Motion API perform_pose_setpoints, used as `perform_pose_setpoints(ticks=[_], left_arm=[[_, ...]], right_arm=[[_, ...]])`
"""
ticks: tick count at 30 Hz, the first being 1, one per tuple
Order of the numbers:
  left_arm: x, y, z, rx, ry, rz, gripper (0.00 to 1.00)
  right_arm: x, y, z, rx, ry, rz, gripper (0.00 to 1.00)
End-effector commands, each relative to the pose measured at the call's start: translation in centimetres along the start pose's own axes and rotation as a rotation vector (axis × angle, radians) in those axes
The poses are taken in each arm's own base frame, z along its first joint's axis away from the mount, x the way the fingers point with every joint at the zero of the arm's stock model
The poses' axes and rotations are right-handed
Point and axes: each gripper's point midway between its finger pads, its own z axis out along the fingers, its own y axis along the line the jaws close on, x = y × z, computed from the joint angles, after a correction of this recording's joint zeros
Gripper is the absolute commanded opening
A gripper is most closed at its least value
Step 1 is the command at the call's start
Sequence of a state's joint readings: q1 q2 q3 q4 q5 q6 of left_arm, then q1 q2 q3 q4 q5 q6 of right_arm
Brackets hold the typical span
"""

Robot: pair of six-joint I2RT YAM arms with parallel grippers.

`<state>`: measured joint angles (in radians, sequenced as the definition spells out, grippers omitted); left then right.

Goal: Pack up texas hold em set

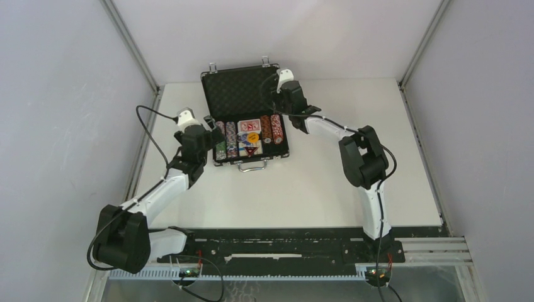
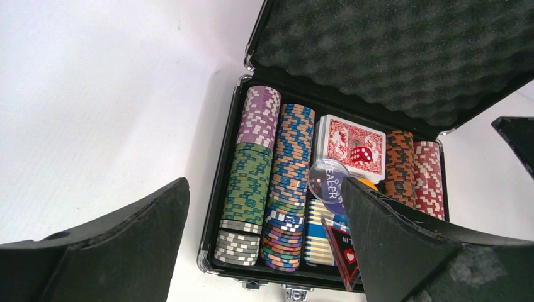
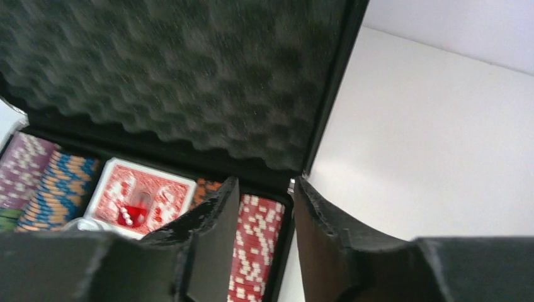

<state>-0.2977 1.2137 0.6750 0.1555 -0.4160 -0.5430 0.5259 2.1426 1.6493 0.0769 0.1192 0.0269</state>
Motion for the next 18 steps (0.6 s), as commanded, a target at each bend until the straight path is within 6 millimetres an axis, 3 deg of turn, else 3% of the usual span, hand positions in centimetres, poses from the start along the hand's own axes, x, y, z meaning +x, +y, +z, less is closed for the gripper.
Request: perform_pose_setpoints(ticks=[1,10,18], left_arm=[[-1.3,-0.8,-0.2,0.044,-0.041,-0.045,0.94],[-0.5,-0.1,0.0,0.019,-0.026,-0.03,0.94],[0.4,-0.1,0.6,0.015,0.0,-0.016,0.94]], right_arm=[[-8.7,-1.0,-1.5,-0.005,-0.183,0.065,0.49],[-10.6,-3.1,2.2,0.014,-0.184,0.058,0.49],[-10.2,-4.2,4.0,-0.006,-0.182,0.073,0.45]])
